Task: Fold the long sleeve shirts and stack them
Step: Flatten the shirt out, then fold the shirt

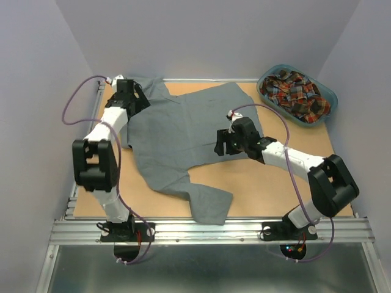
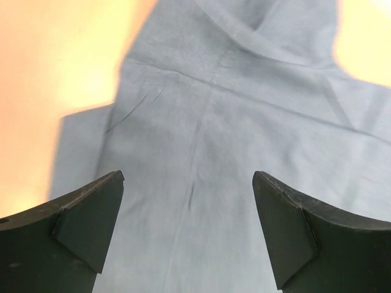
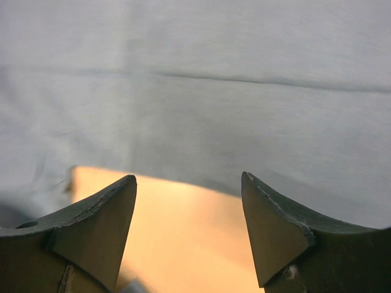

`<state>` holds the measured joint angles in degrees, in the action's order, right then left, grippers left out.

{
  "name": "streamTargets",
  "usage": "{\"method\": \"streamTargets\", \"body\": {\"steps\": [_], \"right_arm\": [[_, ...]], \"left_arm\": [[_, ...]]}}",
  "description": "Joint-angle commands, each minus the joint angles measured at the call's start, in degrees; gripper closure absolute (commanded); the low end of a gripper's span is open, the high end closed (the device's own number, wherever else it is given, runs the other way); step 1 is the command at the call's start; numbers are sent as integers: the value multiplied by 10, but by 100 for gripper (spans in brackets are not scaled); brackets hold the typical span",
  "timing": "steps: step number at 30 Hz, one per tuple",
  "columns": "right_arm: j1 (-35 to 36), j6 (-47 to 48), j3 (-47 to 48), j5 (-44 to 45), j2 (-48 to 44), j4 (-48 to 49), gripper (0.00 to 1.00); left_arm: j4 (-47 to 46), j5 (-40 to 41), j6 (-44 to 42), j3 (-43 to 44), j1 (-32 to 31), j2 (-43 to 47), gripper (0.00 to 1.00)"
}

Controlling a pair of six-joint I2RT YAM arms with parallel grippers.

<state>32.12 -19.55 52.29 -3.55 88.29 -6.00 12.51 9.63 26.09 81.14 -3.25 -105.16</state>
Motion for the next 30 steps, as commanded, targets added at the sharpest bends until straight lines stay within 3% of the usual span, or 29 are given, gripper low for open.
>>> {"method": "streamTargets", "body": {"steps": [1,3,8,12,14,20,26,30], "right_arm": [[49,22,-30,-21,-38,-2,26],[54,10,-46,-8,-51,-2,26],[48,-41,-88,155,-108,-17,27],[-28,-72,-108,165,-147,-29,27],[-64,-96,-117,138,-153,-30,26],[-137,-151,-141,123,-167,-29,0],[-179,-203,-159,108,-160,-28,0],[-192,-215,-163,103,-146,-21,0]], "left_arm": [[-24,12,15,-103,3,191,2],[-26,0,22,-160,3,272,2],[-23,-41,64,-353,3,419,2],[-21,-93,88,-457,2,505,2],[-21,-93,100,-501,2,517,2],[-57,-112,163,-557,2,529,6],[-79,-121,168,-576,2,492,11],[-85,-120,176,-587,-6,481,23]]}}
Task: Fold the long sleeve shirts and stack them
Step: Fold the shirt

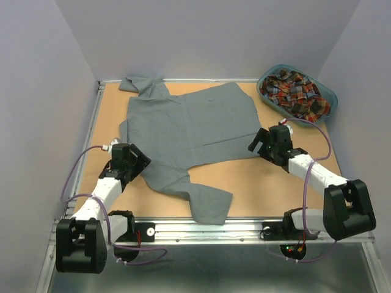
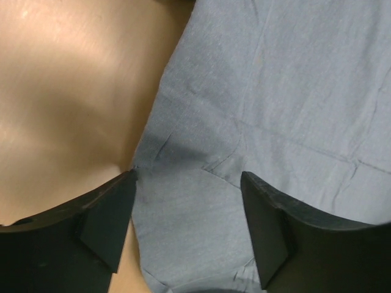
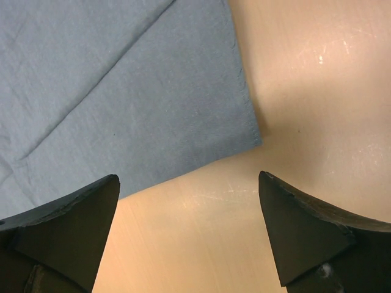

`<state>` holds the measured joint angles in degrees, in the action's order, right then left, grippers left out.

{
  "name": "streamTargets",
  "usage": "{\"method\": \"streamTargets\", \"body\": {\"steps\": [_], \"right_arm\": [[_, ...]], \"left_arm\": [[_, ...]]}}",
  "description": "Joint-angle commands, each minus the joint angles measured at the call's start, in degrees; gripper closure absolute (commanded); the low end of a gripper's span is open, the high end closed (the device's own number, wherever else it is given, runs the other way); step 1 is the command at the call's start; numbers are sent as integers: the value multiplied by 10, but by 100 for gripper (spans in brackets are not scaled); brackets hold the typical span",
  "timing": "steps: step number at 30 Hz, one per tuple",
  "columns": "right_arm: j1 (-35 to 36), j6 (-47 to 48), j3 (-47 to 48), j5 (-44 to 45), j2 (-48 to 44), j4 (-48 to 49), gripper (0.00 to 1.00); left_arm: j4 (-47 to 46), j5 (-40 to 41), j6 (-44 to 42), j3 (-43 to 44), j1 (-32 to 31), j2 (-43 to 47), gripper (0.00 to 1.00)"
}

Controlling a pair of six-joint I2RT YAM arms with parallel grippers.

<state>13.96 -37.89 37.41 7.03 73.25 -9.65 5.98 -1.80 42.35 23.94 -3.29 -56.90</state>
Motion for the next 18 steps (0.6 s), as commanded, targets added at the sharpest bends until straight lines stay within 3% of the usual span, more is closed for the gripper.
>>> {"method": "streamTargets", "body": {"steps": [1,9,18], "right_arm": [[-13,-37,-15,-1,7,23,1],[-22,-87,-23,1,47,67,15],[-24,-106,-37,4,92,116,19]], "left_arm": [[-20,0,18,-22,-13,1,23],[-16,46,51,-46,-29,11,23],[-19,51,43,-42,-46,-15,33]]}}
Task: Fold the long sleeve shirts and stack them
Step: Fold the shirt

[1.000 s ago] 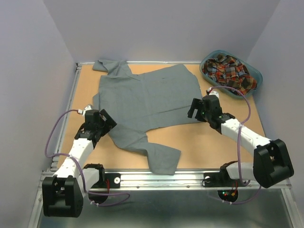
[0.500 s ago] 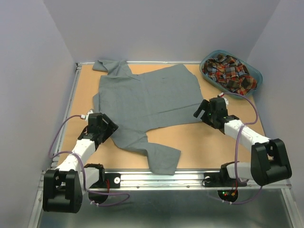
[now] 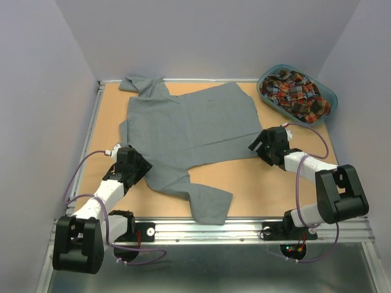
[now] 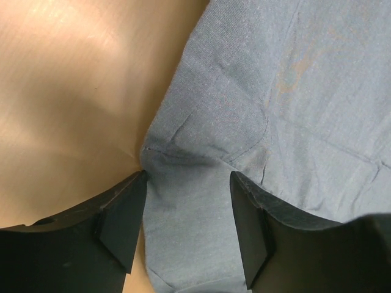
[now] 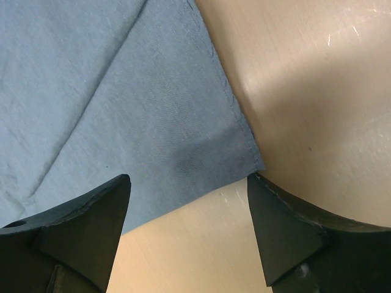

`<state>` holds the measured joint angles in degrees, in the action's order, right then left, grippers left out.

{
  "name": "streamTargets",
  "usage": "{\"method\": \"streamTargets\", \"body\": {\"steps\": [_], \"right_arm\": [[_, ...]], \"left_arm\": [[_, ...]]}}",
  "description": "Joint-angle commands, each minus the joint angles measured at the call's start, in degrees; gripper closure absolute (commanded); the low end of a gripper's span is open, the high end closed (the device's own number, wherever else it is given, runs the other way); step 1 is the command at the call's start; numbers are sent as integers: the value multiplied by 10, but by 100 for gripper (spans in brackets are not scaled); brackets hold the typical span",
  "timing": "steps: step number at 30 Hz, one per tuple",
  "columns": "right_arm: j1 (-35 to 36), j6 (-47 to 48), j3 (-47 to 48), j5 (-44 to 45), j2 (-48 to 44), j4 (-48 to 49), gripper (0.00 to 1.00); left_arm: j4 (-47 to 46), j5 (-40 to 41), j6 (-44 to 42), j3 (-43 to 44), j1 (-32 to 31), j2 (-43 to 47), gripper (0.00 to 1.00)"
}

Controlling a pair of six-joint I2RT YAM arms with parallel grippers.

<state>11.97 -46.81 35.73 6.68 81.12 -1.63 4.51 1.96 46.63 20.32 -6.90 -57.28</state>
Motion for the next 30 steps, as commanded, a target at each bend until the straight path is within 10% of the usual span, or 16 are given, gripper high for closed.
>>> {"method": "streamTargets", "body": {"steps": [1,10,19,30], "right_arm": [[-5,-16,-22,8,13,37,19],[-5,-7,-28,10,4,42,20],[-7,-3,-36,17,-6,48,20],[-12,-1,-43,25,-11,52,20]], "left_arm": [[5,21,2,-3,-11,-13,33],[80,151,23,38,-16,30,28],[39,82,-7,38,-16,-55,29],[33,60,-13,40,-27,-65,65]]}}
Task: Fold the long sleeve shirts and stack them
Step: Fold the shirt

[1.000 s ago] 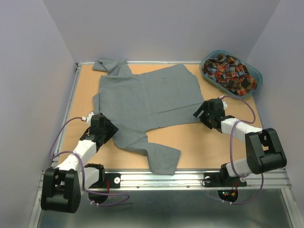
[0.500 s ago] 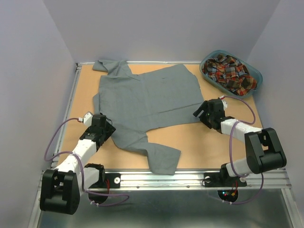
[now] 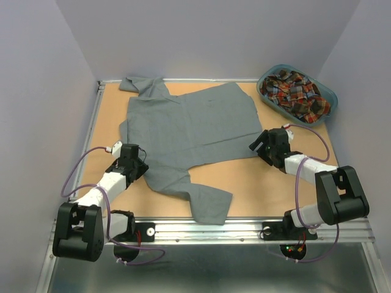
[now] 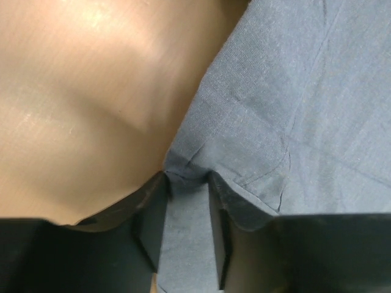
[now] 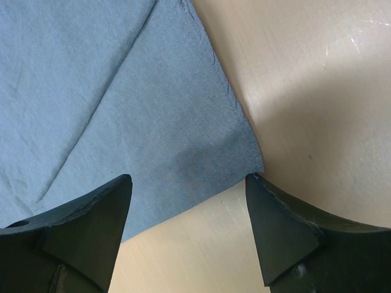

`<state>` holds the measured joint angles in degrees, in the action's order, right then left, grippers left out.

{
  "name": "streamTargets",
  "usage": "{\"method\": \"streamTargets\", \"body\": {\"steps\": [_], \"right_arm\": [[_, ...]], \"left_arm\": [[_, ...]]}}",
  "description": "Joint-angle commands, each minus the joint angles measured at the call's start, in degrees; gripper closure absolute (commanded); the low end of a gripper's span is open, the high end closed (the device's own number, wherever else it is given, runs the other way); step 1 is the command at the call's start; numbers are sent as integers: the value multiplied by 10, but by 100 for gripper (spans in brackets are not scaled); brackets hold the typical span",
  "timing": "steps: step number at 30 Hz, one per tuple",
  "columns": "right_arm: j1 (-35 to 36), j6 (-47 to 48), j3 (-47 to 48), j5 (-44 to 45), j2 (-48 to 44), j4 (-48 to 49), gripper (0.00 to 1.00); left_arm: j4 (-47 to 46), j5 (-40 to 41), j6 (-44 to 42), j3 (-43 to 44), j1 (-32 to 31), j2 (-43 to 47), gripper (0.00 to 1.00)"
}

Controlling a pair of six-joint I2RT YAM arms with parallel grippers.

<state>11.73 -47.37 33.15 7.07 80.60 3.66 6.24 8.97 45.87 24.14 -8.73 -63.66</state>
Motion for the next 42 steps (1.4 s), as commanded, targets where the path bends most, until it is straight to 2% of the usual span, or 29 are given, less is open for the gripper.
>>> {"method": "streamTargets", "body": {"steps": [1,4,10,18,21,24,25,28,37,42], "right_arm": [[-8,4,-18,22,-5,0,20],[-9,4,-17,30,-4,-1,23],[-12,-1,-16,42,7,-1,28],[-12,-11,-15,54,19,0,43],[-12,-11,-18,58,17,-1,52],[-12,-9,-26,58,1,-1,69],[-13,-6,-27,59,-4,-1,80],[-12,4,-34,67,-34,-8,99],[-12,35,-5,97,-115,-61,99],[-12,61,37,92,-105,-67,99]], "left_arm": [[17,-10,-5,2,-8,2,69],[25,-12,-4,5,-9,11,82],[55,-10,-7,17,-10,43,95],[81,-31,0,23,-11,71,96],[90,-34,0,28,-11,73,97],[104,-33,4,36,-10,80,97],[111,-33,6,41,-11,84,99],[138,-32,9,53,-11,92,99],[172,-32,27,63,-10,142,99],[179,-16,27,75,-9,140,99]]}}
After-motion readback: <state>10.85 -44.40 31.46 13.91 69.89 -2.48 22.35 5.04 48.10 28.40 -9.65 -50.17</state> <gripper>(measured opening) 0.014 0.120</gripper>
